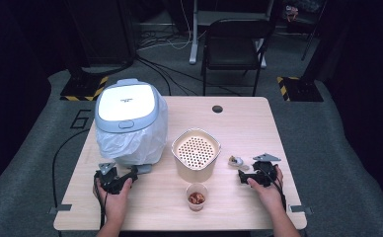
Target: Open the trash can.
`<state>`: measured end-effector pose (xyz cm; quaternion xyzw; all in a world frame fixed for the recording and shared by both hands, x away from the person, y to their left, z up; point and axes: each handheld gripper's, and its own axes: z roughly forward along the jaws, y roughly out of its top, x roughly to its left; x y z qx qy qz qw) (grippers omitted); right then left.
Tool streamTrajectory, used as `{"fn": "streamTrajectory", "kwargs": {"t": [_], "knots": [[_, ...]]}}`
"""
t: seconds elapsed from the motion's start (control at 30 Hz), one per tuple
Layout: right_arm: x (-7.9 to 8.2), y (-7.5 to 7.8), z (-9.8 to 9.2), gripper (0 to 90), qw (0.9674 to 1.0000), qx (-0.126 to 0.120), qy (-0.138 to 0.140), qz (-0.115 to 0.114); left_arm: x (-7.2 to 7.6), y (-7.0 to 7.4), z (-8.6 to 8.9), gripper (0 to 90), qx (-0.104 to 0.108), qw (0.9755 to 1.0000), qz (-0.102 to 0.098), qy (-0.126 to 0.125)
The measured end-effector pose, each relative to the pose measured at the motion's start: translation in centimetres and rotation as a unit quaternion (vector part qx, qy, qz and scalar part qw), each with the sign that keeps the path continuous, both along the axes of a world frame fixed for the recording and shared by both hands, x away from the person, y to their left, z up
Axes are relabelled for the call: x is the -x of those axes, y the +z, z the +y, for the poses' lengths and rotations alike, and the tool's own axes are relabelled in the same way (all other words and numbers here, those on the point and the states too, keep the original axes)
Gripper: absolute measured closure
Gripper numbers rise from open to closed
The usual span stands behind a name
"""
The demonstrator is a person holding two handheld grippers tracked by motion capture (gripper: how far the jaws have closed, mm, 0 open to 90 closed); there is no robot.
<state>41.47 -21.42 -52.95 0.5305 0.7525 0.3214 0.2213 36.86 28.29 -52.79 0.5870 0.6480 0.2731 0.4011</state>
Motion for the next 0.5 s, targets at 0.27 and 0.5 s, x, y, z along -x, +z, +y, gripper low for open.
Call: {"fn": "streamTrajectory", "kwargs": {"t": [0.27, 0.5], "knots": [[0.01, 0.00, -0.03, 0.0, 1.0000, 0.001, 0.001, 0.000, -0.05, 0.04, -0.36, 14.4, -0.018, 0.9998, 0.005, 0.001], [0.01, 0.00, -0.02, 0.0, 1.0000, 0.001, 0.001, 0.000, -0.01, 0.17, -0.86, 14.7, -0.063, 0.9980, -0.002, -0.004]]}}
